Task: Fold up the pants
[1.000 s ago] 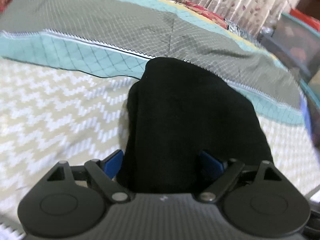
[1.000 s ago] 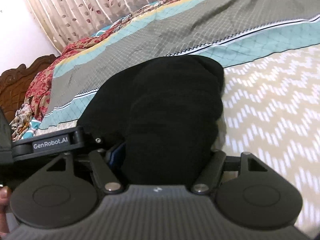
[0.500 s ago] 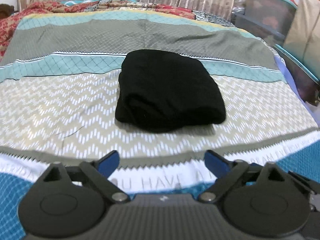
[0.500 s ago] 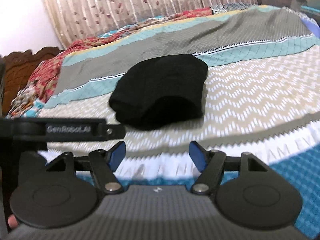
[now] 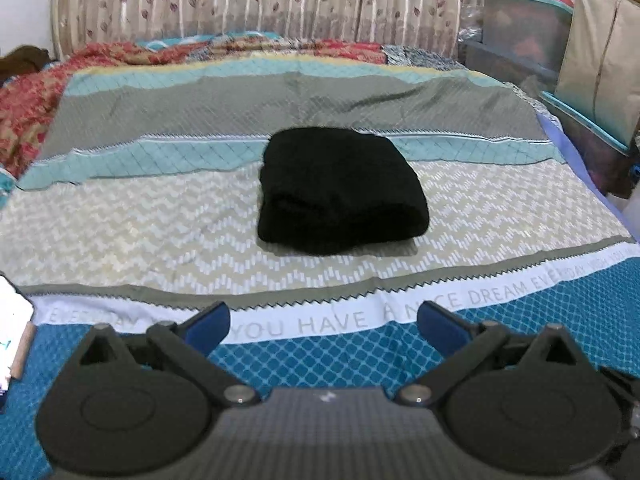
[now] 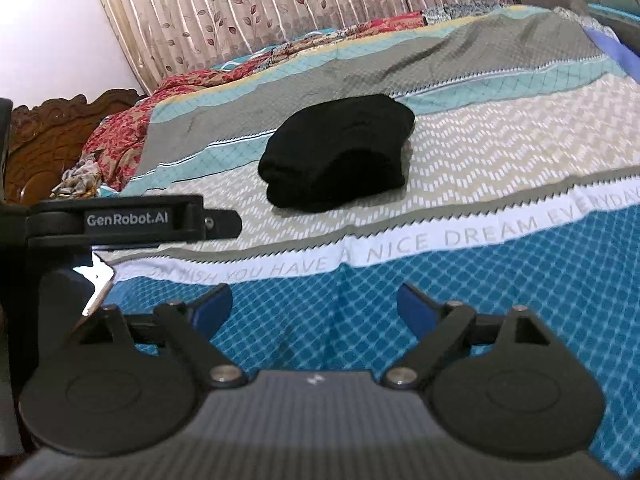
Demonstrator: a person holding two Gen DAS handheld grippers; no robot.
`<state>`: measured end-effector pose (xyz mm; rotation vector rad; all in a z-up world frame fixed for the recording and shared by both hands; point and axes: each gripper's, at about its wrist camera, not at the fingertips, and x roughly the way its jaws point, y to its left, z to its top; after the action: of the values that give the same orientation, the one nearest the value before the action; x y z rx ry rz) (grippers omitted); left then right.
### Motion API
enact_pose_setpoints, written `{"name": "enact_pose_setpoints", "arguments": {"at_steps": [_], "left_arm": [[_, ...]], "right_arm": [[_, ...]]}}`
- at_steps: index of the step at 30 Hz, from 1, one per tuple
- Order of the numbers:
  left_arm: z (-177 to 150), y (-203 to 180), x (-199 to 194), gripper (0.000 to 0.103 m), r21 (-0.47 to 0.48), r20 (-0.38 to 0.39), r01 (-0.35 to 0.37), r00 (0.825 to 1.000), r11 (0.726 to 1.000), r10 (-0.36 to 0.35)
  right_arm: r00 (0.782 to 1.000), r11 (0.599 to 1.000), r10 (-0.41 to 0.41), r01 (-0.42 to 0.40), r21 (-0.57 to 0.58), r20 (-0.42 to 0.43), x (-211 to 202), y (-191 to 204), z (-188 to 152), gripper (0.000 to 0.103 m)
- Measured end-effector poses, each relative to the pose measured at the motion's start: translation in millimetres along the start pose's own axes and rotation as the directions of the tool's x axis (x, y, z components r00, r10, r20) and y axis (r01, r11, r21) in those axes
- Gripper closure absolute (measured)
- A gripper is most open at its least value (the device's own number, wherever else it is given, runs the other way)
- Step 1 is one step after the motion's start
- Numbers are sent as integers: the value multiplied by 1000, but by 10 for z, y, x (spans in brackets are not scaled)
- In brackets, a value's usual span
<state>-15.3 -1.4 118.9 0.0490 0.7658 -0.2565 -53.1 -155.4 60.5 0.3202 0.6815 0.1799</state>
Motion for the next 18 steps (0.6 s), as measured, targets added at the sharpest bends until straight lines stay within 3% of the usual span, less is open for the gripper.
{"name": "enact_pose_setpoints", "arguments": {"at_steps": [8,18], "left_arm": [[-8,-66,-206,0,40,66,-78,995,996,75],[-83,-78,-366,0,94,156,-238,963,967,222]], "right_arm": [[999,999,32,-32,-25,14,-158,132,-37,0],[999,999,35,-35,3,37,-217,91,-23,0]]}}
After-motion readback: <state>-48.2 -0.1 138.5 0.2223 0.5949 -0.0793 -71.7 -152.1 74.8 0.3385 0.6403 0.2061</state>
